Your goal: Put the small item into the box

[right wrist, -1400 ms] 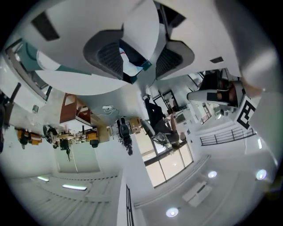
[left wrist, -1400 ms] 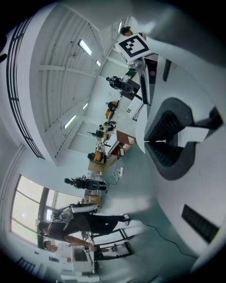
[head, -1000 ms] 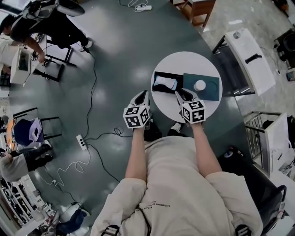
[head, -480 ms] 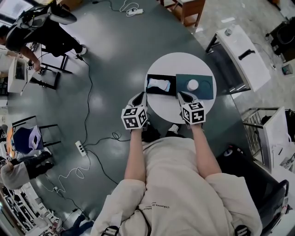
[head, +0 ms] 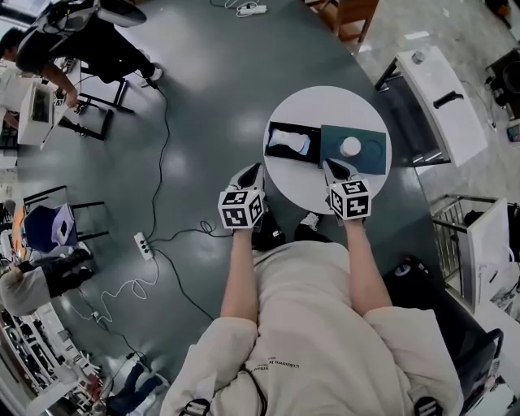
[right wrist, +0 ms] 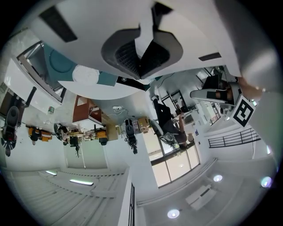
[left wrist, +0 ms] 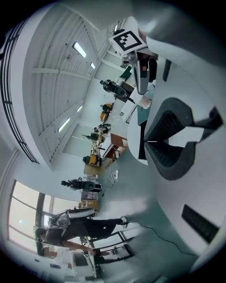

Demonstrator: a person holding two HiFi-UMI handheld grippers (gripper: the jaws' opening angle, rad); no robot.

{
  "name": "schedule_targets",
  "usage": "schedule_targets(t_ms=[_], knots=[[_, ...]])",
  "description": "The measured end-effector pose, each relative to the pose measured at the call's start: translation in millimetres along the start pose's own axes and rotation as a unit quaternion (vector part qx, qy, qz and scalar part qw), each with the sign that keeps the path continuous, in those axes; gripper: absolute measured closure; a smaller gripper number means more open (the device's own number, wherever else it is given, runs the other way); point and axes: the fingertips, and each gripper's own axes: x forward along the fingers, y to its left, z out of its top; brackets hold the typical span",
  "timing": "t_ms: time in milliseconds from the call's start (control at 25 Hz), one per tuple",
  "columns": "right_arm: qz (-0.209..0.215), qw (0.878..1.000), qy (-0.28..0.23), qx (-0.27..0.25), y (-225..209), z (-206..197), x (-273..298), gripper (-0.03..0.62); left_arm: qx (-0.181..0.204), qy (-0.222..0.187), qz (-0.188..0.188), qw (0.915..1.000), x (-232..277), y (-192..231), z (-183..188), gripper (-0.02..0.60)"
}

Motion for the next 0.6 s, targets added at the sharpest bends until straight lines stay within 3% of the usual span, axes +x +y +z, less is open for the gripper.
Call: schedule_targets(t_ms=[600], knots=[[-0.012, 1.000, 0.003, -0.018, -1.4, 1.4, 0.6, 0.559, -0.001, -0.003, -0.023, 0.9997, 4.8, -7.3, 7.0, 0.560]])
